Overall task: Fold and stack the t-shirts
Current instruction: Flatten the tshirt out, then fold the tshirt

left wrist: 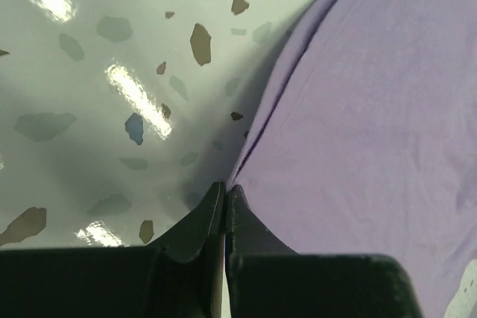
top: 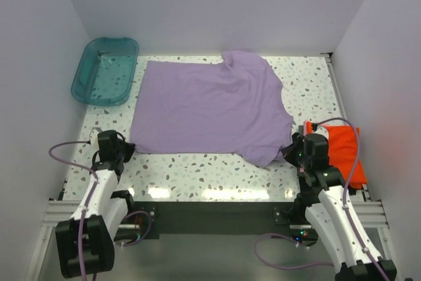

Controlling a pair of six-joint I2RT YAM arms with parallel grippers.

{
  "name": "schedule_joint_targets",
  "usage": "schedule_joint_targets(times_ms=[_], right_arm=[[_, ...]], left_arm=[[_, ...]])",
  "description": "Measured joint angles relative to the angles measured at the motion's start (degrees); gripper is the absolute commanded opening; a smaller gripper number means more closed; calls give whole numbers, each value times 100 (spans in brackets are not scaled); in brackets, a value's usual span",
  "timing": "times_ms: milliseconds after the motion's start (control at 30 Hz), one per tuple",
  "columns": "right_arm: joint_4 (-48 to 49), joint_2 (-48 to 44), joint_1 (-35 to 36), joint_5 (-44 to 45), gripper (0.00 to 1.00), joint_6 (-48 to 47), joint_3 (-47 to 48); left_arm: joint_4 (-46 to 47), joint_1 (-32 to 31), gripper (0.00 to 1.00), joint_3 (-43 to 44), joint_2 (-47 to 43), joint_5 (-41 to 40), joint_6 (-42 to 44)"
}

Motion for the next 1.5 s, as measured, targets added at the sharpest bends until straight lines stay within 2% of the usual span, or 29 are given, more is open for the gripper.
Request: schedule_joint_targets(times_ms=[133, 267, 567, 767, 967, 1200, 1500], right_arm=[[-487, -708, 0, 70, 0, 35, 179], [-498, -518, 0, 190, 0, -11, 678], [485, 2004, 0, 330, 0, -164, 1746], [975, 3453, 0, 350, 0, -179, 2559], [1351, 4607, 0, 348, 0, -199, 3528], [1495, 5458, 0, 343, 0, -208, 4089], [1502, 5709, 0, 455, 0, -321, 4487]], left_arm=[[-581, -2, 0, 2, -839, -326, -76], [-734, -2, 0, 96, -960, -435, -72], [-90, -4, 0, 1519, 1502, -103, 94], [188, -13, 0, 2828, 3029, 87, 109], [293, -20, 0, 3823, 4065, 144, 111], [299, -46, 0, 4371, 4863, 295, 122], [269, -90, 1, 4780, 5346, 407, 286]])
